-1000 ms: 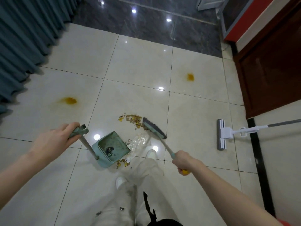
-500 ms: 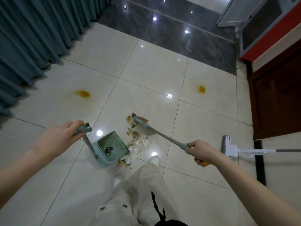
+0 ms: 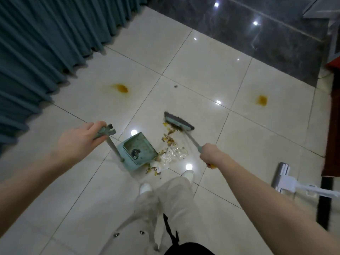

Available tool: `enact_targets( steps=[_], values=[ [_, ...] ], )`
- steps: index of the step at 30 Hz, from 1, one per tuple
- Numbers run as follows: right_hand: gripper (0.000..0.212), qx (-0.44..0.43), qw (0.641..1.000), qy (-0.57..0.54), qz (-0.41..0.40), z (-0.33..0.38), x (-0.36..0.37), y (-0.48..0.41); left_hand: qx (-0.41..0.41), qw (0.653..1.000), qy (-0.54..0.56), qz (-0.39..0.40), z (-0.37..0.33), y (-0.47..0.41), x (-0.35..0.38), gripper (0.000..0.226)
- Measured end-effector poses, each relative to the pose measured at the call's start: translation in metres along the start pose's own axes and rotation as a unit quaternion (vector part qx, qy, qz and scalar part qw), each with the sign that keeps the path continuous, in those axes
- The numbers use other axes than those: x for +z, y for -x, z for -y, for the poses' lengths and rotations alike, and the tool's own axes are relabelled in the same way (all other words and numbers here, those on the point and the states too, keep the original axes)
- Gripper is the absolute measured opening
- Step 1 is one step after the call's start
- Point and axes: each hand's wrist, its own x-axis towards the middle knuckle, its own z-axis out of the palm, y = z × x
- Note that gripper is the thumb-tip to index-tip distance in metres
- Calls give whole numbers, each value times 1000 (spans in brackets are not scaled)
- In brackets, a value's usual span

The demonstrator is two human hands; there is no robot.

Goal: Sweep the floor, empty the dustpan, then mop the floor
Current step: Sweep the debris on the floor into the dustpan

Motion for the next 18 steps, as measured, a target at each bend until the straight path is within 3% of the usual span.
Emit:
enact_targets(
  steps=[4, 9, 18],
  values=[
    [26, -16, 997, 62, 41, -20, 20, 37, 20, 1000, 10, -9, -1, 4, 3, 30],
    [30, -12, 995, 60, 73, -51, 12, 72, 35, 999, 8, -6, 2, 7, 0, 30],
    [33, -13, 997, -71, -5, -47, -41, 80, 33, 999, -2, -34, 15, 0, -8, 33]
  ],
)
